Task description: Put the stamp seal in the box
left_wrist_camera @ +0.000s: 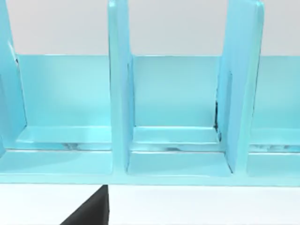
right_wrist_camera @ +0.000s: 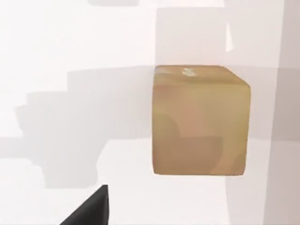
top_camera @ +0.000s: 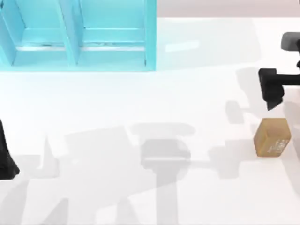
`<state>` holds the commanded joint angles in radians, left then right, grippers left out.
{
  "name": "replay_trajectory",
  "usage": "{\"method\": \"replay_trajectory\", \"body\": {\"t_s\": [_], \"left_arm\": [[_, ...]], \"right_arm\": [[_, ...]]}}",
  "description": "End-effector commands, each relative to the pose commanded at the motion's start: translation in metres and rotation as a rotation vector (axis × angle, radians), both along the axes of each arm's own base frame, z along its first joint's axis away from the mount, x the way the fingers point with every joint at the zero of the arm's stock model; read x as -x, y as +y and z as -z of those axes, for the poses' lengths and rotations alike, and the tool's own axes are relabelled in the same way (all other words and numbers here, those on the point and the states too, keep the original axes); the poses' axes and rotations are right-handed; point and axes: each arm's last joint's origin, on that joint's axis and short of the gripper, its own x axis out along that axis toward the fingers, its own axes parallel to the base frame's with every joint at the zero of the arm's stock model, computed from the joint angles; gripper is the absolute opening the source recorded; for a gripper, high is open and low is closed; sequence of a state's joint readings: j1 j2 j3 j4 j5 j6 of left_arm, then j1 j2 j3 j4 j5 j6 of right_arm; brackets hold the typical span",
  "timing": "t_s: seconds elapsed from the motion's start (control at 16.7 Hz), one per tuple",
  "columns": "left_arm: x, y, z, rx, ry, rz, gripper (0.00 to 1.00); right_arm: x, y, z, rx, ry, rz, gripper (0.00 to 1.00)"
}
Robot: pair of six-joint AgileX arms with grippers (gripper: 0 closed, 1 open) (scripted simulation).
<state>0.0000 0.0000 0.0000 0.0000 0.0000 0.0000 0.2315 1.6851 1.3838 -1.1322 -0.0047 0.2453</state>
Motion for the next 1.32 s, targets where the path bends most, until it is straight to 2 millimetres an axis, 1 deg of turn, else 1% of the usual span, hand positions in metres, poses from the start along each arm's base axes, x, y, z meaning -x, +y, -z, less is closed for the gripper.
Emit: {"method": "replay_trajectory", "body": {"t_s": [0.12,0.24,0.54,0.66,0.78,0.96,1.08,1.2,1.32], "left_arm": [[0.0,0.0,0.0,0.0,0.0,0.0,1.0],[0.0,0.0,0.0,0.0,0.0,0.0,1.0],[0.0,0.0,0.0,0.0,0.0,0.0,1.0],[0.0,0.0,0.0,0.0,0.0,0.0,1.0],[0.0,0.0,0.0,0.0,0.0,0.0,1.0],[0.0,0.0,0.0,0.0,0.0,0.0,1.0],[0.0,0.0,0.0,0.0,0.0,0.0,1.0],[0.0,0.0,0.0,0.0,0.0,0.0,1.0],[0.0,0.0,0.0,0.0,0.0,0.0,1.0]], "right_arm": [[-0.014,0.008,0.01,0.018,0.081,0.001,1.0],[-0.021,0.012,0.016,0.029,0.126,0.0,1.0],[-0.023,0.011,0.017,0.031,0.132,0.005,1.0],[-0.023,0.011,0.022,0.032,0.135,0.002,1.0],[-0.024,0.012,0.039,0.033,0.139,0.0,1.0],[-0.027,0.014,0.076,0.029,0.123,0.0,1.0],[-0.026,0.014,0.1,0.029,0.124,0.0,1.0],[-0.023,0.014,0.114,0.031,0.132,0.0,1.0],[-0.022,0.013,0.117,0.032,0.134,0.0,1.0]]}}
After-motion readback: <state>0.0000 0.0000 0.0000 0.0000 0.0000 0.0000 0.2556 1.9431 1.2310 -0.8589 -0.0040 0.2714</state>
